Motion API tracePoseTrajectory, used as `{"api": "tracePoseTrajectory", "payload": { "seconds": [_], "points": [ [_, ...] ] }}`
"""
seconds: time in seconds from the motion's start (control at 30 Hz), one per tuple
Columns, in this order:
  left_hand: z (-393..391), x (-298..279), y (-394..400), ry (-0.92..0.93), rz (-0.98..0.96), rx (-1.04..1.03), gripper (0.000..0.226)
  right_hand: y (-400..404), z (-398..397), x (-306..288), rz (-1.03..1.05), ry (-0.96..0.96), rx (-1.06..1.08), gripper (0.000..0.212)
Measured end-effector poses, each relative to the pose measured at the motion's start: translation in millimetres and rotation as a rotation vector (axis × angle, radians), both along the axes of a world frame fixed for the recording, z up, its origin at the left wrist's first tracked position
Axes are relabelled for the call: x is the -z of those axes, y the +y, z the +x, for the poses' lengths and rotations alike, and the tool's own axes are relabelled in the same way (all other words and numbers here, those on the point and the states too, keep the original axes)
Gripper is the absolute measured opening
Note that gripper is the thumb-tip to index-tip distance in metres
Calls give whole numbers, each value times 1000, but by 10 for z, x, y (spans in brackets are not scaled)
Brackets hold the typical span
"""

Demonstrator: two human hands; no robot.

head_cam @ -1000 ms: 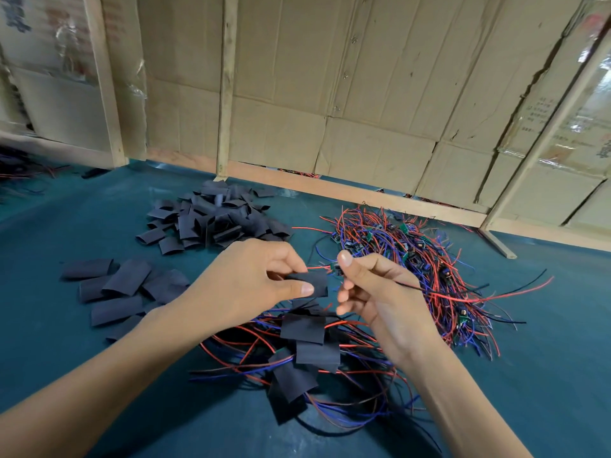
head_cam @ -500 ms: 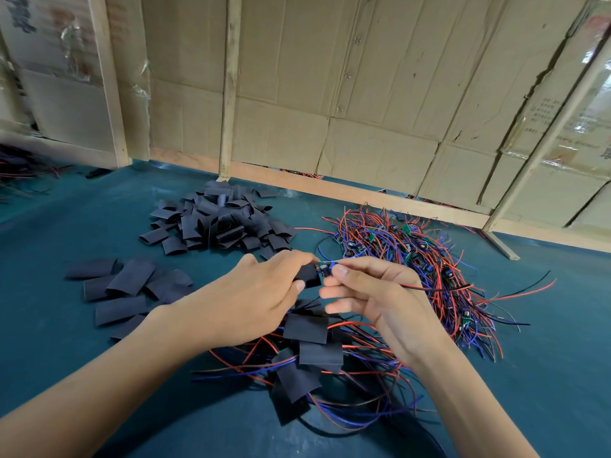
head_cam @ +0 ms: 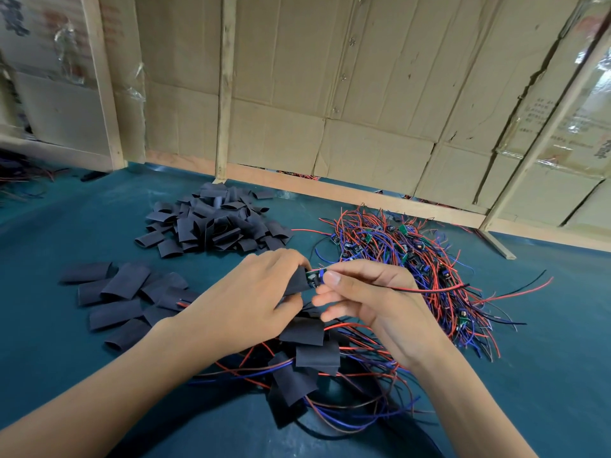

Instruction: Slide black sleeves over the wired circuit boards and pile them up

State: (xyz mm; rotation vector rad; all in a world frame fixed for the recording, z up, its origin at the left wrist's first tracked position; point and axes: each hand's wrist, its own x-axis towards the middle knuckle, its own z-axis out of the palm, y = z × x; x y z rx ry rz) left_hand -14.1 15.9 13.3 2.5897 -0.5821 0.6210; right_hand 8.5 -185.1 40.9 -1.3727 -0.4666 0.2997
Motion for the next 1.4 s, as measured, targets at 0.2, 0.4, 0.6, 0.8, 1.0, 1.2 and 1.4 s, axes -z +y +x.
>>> {"api": "tracePoseTrajectory", "payload": {
  "seconds": [0.2, 0.4, 0.6, 0.8, 1.0, 1.2, 1.4],
  "points": [
    [-32, -34, -11, -102, 167, 12, 32, 22, 16, 47, -43, -10, 2, 24],
    [-45, -53, -33, -67, 196, 8, 32, 75, 8, 117, -6, 7, -24, 13],
    [-60, -75, -20, 27, 47, -42, 20, -8, 40, 77, -45, -50, -66, 17],
    [-82, -54, -51, 37, 132, -22, 23, 9, 72, 135, -76, -46, -45, 13],
    [-102, -41, -25, 62, 97, 84, 53, -211, 267, 103, 148, 58, 276, 42],
    [-66, 46, -46, 53, 289, 88, 67, -543, 487, 190, 174, 11, 467, 63],
    [-5, -56, 70, -70, 200, 112, 64, -879, 690, 320, -210, -343, 1095, 47]
  ]
}}
